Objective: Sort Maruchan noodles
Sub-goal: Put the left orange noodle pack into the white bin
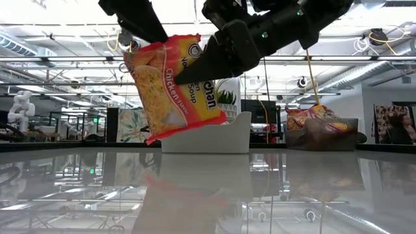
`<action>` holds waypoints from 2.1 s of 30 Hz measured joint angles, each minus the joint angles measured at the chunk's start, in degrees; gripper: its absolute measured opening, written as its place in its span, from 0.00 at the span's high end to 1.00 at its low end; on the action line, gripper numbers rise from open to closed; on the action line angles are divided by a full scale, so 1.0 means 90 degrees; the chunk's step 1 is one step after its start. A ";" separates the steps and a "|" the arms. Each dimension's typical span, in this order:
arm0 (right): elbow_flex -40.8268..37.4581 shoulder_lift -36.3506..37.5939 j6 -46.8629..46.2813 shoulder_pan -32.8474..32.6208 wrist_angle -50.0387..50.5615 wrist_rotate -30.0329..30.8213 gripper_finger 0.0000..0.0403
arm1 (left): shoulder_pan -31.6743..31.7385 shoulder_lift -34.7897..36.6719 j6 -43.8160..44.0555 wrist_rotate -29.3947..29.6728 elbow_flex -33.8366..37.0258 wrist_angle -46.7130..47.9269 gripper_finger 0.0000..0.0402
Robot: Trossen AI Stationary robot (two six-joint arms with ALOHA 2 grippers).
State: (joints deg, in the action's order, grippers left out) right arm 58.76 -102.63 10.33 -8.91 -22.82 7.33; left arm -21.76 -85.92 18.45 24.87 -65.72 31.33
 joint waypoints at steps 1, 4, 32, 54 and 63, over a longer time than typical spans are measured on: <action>0.0000 0.0000 -0.0017 0.0000 0.0002 0.0002 0.73 | 0.0000 -0.0001 0.0013 -0.0001 0.0034 -0.0002 0.55; 0.0000 0.0000 -0.0112 0.0000 0.0002 0.0003 0.73 | 0.0015 0.0000 0.0008 0.0001 0.0121 -0.0001 0.55; -0.0003 -0.0006 -0.1035 -0.0058 0.0478 -0.0053 0.73 | 0.0538 -0.0688 0.0303 -0.1140 0.0363 -0.0234 0.51; 0.0000 -0.0005 -0.0954 -0.0107 0.0453 -0.0012 0.73 | 0.0814 -0.1015 0.0008 -0.1121 0.0364 -0.0421 0.28; 0.0000 -0.0005 -0.0831 -0.0097 0.0453 0.0048 0.73 | 0.0921 -0.0987 -0.0044 -0.1146 0.0350 -0.0476 0.54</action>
State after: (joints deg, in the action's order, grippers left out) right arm 58.76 -102.67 2.85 -9.78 -18.74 7.76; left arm -13.47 -94.80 18.05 14.56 -62.57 27.05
